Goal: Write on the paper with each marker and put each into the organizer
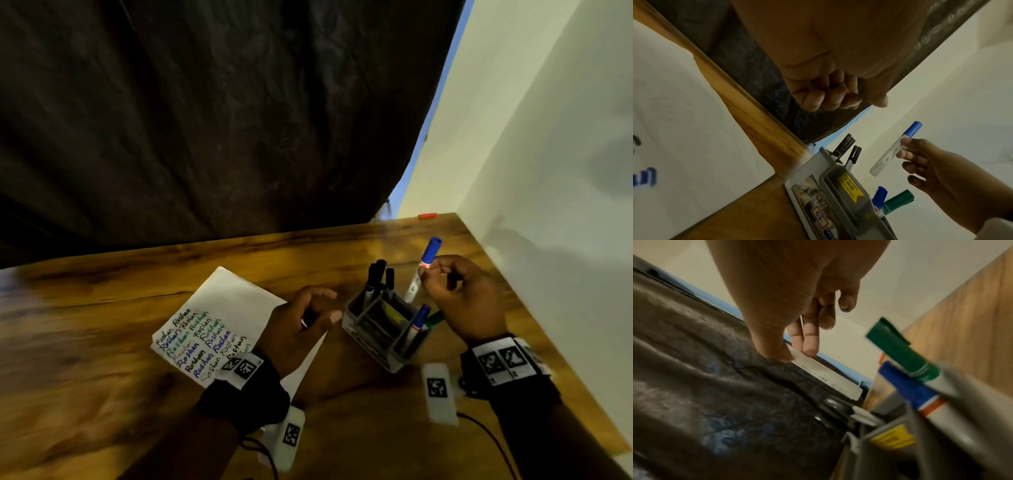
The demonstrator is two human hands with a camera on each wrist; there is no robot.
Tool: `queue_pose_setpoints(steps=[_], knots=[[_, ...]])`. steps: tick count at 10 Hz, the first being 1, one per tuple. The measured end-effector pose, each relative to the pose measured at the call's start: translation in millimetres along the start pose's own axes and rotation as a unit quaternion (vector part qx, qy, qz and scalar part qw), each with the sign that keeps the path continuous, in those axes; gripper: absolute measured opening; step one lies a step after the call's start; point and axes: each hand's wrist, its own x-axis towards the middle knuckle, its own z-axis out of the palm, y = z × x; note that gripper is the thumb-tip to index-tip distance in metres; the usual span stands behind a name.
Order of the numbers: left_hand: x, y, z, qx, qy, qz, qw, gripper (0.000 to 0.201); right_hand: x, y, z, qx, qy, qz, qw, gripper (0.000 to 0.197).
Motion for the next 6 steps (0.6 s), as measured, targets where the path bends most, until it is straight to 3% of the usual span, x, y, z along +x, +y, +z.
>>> queue_pose_setpoints(steps=[2, 3, 4, 6], knots=[[7, -7, 8, 0.021, 0.000, -0.020, 1.000, 0.024, 1, 17, 12, -0.137, -0.076, 0.025, 0.987, 0.008], [7, -13, 8, 0.035, -0.004, -0.025, 0.999, 0.026, -3, 20, 14, -0.194, -0.093, -0.032, 0.976, 0.008], [7, -13, 8, 0.050, -0.003, -0.030, 0.998, 0.027, -5, 26, 13, -0.213, -0.113, -0.020, 0.970, 0.012], [6, -11, 4, 0.041, 0.005, -0.041, 0.998, 0.026, -2, 37, 16, -0.217, -0.091, 0.022, 0.972, 0.010]])
